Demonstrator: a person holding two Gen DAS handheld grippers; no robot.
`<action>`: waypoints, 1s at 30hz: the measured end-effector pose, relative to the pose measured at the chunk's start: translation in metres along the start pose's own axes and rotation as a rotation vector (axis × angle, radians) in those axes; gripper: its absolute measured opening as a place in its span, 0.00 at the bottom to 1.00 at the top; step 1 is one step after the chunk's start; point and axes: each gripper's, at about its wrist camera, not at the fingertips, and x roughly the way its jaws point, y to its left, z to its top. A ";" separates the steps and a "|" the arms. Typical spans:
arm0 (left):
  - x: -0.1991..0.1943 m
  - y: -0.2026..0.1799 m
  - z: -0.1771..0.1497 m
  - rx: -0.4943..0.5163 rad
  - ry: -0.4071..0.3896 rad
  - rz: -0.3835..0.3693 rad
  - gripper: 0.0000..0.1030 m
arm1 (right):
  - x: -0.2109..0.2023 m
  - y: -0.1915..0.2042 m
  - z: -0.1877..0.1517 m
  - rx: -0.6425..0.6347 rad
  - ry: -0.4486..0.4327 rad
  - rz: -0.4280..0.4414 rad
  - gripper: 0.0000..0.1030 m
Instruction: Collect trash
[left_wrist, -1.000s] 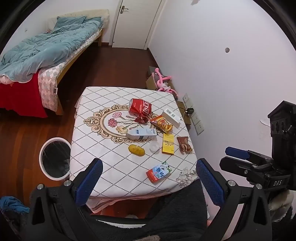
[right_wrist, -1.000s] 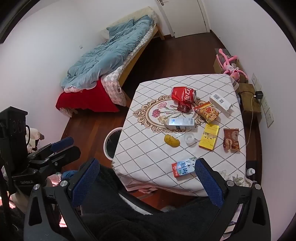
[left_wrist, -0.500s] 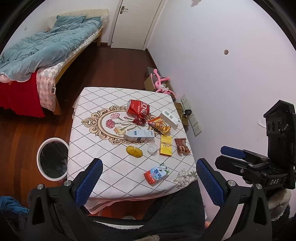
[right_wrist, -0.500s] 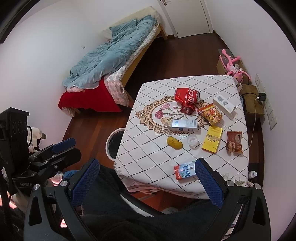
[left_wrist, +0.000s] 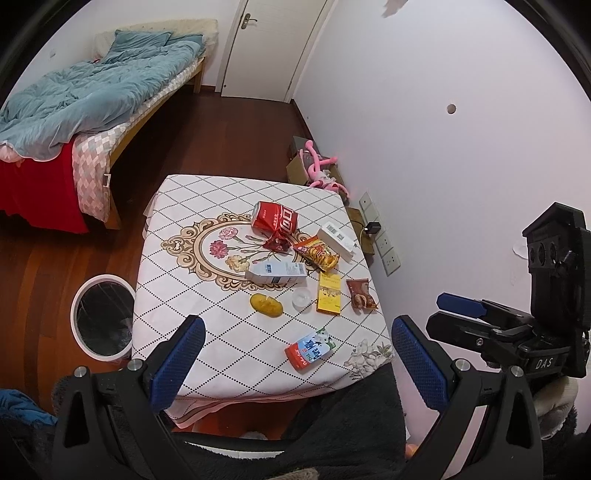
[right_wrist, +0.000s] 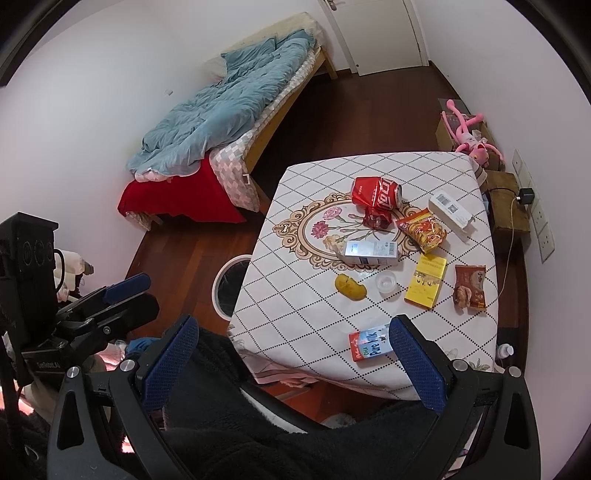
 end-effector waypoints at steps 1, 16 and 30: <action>0.000 0.000 0.000 0.001 -0.001 0.000 1.00 | 0.000 0.000 0.000 0.000 0.000 0.000 1.00; -0.001 0.003 -0.001 -0.003 -0.005 -0.002 1.00 | 0.004 0.006 0.007 -0.017 0.003 -0.002 1.00; -0.002 0.005 0.000 -0.003 -0.007 -0.001 1.00 | 0.004 0.007 0.010 -0.025 -0.003 -0.003 1.00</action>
